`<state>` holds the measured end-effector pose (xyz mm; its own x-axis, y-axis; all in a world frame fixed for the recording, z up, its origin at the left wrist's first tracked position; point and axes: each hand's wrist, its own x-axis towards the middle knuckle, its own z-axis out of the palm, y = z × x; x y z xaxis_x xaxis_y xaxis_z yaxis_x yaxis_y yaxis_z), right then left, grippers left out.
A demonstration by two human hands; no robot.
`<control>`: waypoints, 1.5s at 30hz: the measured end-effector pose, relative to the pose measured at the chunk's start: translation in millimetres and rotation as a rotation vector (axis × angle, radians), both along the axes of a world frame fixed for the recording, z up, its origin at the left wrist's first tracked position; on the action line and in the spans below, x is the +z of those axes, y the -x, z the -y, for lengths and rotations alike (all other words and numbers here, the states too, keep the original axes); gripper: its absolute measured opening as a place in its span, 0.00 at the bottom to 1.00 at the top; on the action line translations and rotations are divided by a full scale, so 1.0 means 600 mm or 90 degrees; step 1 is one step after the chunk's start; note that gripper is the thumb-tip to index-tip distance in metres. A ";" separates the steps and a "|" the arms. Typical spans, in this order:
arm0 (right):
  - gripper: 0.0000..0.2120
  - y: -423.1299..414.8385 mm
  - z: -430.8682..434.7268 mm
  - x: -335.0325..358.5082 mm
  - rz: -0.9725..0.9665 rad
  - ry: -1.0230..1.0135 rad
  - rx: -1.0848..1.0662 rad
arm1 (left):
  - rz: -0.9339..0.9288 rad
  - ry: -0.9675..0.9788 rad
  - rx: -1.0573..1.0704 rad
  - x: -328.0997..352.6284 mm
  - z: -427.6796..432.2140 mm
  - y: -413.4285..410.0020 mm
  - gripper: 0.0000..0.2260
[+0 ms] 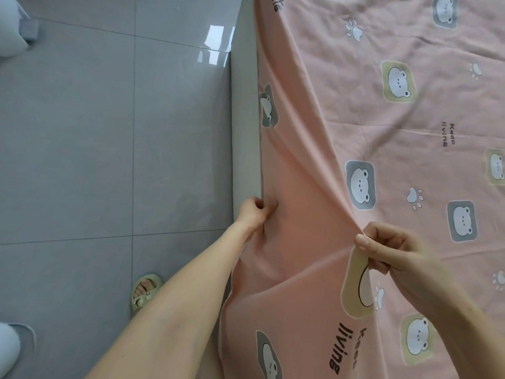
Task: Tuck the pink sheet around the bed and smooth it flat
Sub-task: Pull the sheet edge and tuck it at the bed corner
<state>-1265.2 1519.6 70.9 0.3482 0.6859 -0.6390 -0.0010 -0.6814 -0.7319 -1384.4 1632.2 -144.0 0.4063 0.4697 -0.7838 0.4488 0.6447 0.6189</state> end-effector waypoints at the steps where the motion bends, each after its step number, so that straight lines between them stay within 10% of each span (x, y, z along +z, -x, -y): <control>1: 0.11 -0.003 0.002 0.000 -0.006 -0.003 -0.005 | 0.014 0.025 0.023 -0.004 0.000 0.005 0.12; 11: 0.11 0.000 0.003 -0.006 -0.019 -0.009 -0.023 | -0.084 -0.040 -0.303 -0.031 0.010 0.025 0.11; 23: 0.18 0.090 -0.027 -0.075 0.329 0.169 0.192 | 0.164 -0.009 0.052 0.112 -0.120 0.231 0.13; 29: 0.17 0.129 -0.049 -0.121 0.481 0.277 0.274 | 0.274 -0.042 0.008 0.230 -0.156 0.398 0.05; 37: 0.15 0.145 -0.090 -0.130 0.545 0.375 0.373 | -0.304 -0.139 -0.143 0.078 -0.149 0.437 0.05; 45: 0.16 0.109 -0.227 -0.111 0.613 0.329 0.343 | -0.362 -0.252 -0.228 0.078 -0.276 0.292 0.12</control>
